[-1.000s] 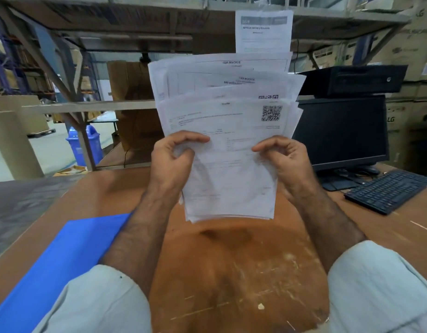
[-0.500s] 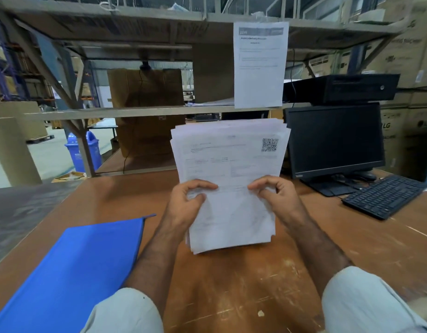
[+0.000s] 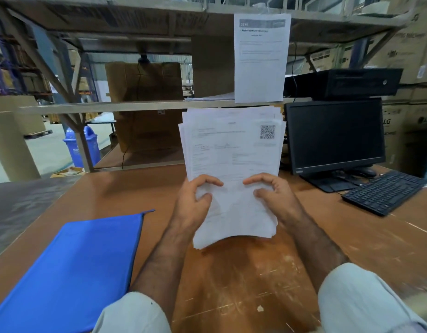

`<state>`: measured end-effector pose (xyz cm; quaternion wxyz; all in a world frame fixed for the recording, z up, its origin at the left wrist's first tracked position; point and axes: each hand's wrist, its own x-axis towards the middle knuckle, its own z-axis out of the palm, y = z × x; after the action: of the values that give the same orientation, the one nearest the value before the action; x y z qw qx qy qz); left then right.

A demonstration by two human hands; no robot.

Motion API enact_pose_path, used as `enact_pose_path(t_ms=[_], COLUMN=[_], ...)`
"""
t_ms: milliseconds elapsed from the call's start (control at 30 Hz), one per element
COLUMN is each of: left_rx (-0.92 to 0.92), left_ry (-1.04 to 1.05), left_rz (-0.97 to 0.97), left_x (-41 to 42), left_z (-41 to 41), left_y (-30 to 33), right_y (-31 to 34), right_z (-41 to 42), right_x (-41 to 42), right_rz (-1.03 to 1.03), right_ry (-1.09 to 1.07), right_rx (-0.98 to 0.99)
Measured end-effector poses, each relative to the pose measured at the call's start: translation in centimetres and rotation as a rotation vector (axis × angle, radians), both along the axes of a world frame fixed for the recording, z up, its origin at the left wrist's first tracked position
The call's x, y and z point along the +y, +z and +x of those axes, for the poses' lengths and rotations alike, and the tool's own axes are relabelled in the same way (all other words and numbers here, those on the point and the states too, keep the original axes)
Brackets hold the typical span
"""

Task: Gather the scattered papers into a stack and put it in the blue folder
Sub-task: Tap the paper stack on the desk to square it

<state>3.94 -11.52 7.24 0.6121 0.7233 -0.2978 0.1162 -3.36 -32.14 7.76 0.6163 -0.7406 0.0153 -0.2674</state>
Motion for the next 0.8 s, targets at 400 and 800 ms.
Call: enact_pose_path(t_ms=[400, 800], left_rx=[0.031, 0.218], left_ry=[-0.050, -0.138], left_rz=[-0.021, -0.092], left_x=[0.6, 2.3], left_z=[-1.9, -1.2], left_y=[0.5, -0.3], right_y=[-0.2, 0.3], right_z=[-0.2, -1.9], right_x=[2.1, 0.0], right_rz=[-0.096, -0.441], right_ry=[0.047, 0.098], right_rx=[-0.012, 0.239])
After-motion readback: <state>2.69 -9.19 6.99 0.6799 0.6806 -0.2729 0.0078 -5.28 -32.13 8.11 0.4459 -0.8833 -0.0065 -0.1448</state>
